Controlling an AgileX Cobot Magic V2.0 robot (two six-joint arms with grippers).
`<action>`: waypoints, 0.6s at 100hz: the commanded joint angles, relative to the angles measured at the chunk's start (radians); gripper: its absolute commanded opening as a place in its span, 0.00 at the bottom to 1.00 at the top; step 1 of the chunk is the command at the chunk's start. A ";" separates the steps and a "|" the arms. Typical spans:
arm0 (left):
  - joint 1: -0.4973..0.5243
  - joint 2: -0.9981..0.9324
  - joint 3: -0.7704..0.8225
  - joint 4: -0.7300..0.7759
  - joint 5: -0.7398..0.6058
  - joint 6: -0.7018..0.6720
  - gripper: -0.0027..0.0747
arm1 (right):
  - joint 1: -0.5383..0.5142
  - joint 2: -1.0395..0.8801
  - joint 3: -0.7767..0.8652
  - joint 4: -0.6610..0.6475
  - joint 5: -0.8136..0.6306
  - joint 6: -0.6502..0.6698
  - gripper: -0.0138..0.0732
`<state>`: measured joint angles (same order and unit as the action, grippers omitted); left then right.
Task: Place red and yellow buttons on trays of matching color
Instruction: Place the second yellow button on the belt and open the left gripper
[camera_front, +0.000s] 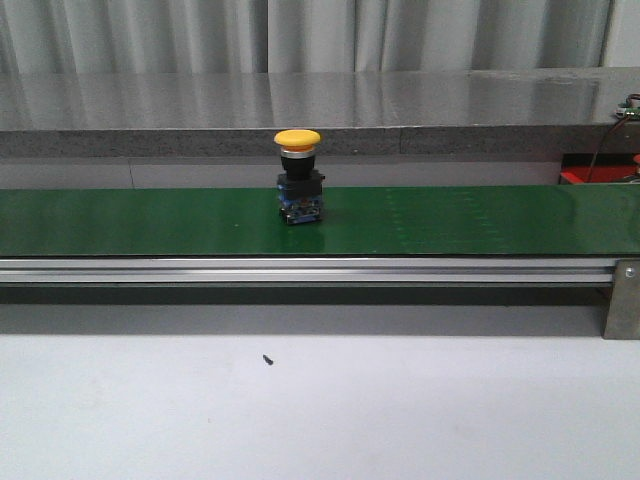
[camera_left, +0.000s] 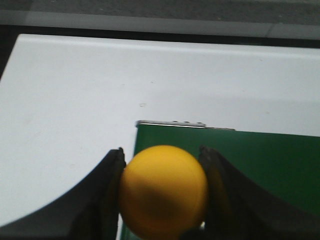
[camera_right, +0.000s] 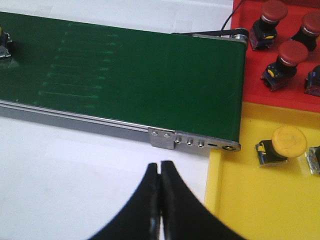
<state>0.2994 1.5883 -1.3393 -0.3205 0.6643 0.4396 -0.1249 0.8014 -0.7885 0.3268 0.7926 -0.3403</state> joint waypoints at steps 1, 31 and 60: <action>-0.036 -0.050 -0.011 -0.029 -0.051 0.001 0.18 | 0.001 -0.008 -0.026 0.012 -0.049 -0.008 0.08; -0.167 -0.050 0.049 -0.061 -0.091 0.001 0.18 | 0.001 -0.008 -0.026 0.012 -0.049 -0.008 0.08; -0.220 -0.034 0.156 -0.050 -0.237 0.003 0.18 | 0.001 -0.008 -0.027 0.012 -0.091 -0.008 0.08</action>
<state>0.0912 1.5864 -1.1791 -0.3556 0.5200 0.4437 -0.1249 0.8014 -0.7885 0.3268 0.7827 -0.3403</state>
